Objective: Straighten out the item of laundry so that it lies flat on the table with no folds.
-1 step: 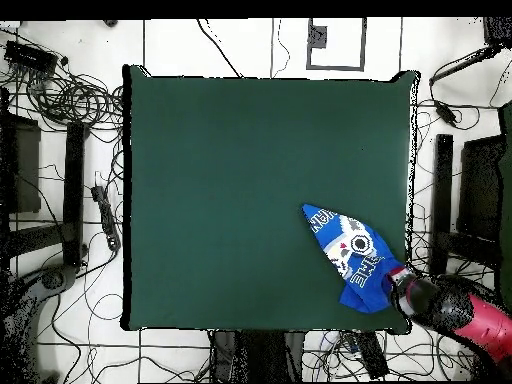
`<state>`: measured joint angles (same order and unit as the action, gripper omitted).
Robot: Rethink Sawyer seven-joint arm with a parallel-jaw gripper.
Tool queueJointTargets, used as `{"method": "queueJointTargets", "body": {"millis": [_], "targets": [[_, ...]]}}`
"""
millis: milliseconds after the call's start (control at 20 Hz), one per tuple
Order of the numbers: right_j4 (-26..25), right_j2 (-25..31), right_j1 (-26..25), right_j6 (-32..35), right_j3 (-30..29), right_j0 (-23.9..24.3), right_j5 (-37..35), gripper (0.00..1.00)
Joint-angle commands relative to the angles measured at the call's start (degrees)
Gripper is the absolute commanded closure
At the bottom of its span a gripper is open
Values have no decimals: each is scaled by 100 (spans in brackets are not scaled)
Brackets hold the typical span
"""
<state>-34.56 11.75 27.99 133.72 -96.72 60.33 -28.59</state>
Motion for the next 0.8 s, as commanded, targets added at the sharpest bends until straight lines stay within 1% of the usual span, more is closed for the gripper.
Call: {"method": "queueJointTargets", "body": {"millis": [50, 200, 300, 600, 750, 800], "targets": [[-743, 793, -481, -1974, 719, 64, -99, 100], [-806, 889, -318, -2070, 666, 150, -265, 100], [-869, 1002, -314, -2158, 678, 242, -336, 100], [-1046, 1157, -307, -2112, 659, 354, -443, 100], [-1065, 1319, -352, -2333, 736, 459, -681, 100], [-1083, 1399, -380, -2496, 787, 528, -781, 100]]}}
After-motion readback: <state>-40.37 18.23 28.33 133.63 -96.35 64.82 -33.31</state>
